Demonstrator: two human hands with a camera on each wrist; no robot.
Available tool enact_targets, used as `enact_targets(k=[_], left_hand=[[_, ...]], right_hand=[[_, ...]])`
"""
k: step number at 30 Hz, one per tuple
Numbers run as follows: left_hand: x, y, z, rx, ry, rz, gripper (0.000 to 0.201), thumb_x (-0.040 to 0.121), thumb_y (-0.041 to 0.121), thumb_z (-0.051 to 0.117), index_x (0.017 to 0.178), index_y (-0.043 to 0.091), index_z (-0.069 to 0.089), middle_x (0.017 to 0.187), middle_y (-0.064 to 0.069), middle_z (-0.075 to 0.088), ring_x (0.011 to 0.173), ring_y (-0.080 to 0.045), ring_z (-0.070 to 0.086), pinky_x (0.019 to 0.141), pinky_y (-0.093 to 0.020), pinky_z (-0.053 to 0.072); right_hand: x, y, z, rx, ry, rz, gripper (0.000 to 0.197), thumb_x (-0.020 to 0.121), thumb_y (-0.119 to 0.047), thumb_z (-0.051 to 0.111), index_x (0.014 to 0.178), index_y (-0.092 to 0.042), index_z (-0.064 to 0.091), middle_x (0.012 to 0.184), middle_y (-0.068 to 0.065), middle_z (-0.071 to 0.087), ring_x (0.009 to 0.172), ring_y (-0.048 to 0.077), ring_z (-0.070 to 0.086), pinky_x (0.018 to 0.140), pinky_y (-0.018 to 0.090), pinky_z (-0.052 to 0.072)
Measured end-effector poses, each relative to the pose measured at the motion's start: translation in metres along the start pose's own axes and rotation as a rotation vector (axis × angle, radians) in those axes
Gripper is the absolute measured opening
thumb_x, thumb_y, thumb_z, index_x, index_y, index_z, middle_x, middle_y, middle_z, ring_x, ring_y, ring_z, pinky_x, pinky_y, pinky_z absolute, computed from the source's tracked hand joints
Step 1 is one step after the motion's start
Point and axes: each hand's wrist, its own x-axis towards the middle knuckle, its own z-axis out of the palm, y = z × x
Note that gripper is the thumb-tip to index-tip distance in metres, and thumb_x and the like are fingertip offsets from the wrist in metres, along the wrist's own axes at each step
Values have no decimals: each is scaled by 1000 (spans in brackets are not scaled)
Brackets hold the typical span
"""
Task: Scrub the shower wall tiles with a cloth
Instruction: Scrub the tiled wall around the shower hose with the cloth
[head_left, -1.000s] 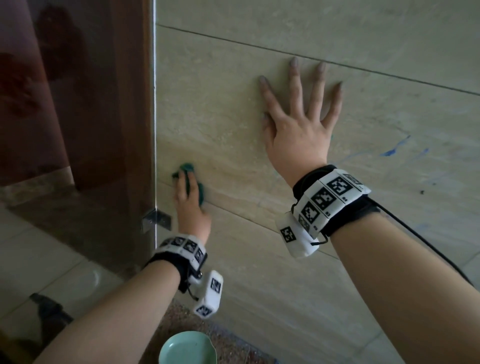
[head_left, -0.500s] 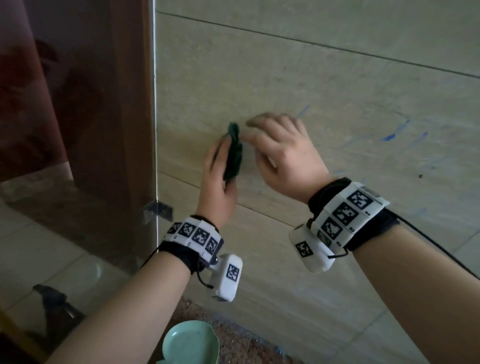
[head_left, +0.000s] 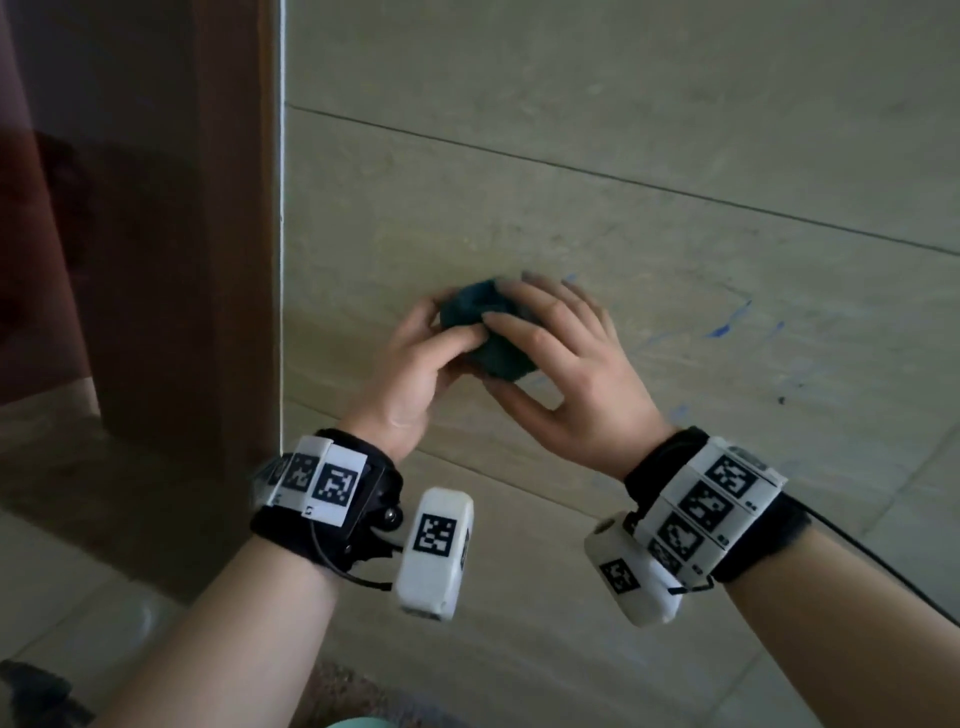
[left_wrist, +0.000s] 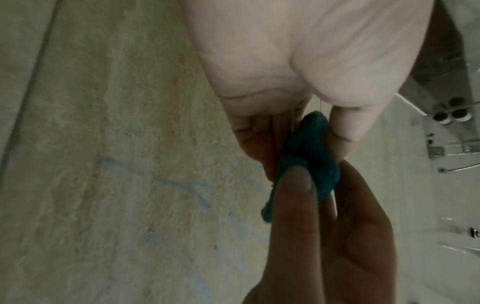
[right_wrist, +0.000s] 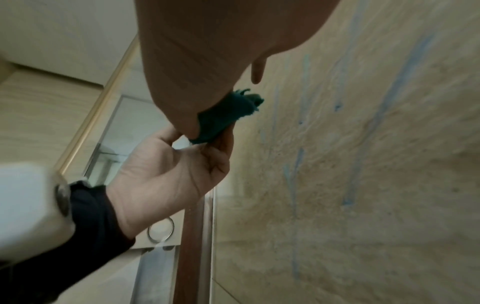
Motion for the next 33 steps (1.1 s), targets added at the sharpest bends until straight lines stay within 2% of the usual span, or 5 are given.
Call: enact_targets(k=[6,14,19,22,33], left_hand=[[1,3,5,17,-99,-97,37,66,7,45,101,11,58,109,-15,59,104,-24,54,91,-33,41],[21,19,12,15,3,85,33,77,21,42,108,14,52,87,-5,65,74,-16,60,63,-25,45],[49,11,-17,827,390,498,50,93,25,55,140,17,40,150,-6,32,140,-18,28,112,-25,24],[63,6,-26,1092,375,401,85,90,50,56,154,17,10,161,-10,-8,147,-27,-10,117,-35,-2],[70,0,-33,1136,348,289,97,79,66,44,153,24,-3,160,-5,-17,146,-25,-15,115,-38,-11]], right_hand=[[-8,-7,-3,153,-3,1,48,85,-24,71,121,4,59,131,20,53,118,36,53,96,43,45],[-6,6,-21,11,188,51,30,82,-4,72,110,7,66,118,26,58,102,41,58,94,36,44],[9,34,-44,-184,401,155,30,86,-5,70,114,6,64,121,27,56,105,40,55,96,37,41],[22,46,-48,-244,482,214,32,90,-5,66,121,2,62,126,26,53,114,39,51,101,39,40],[58,33,6,-542,142,245,52,87,-2,38,137,8,44,147,23,37,140,36,30,118,42,9]])
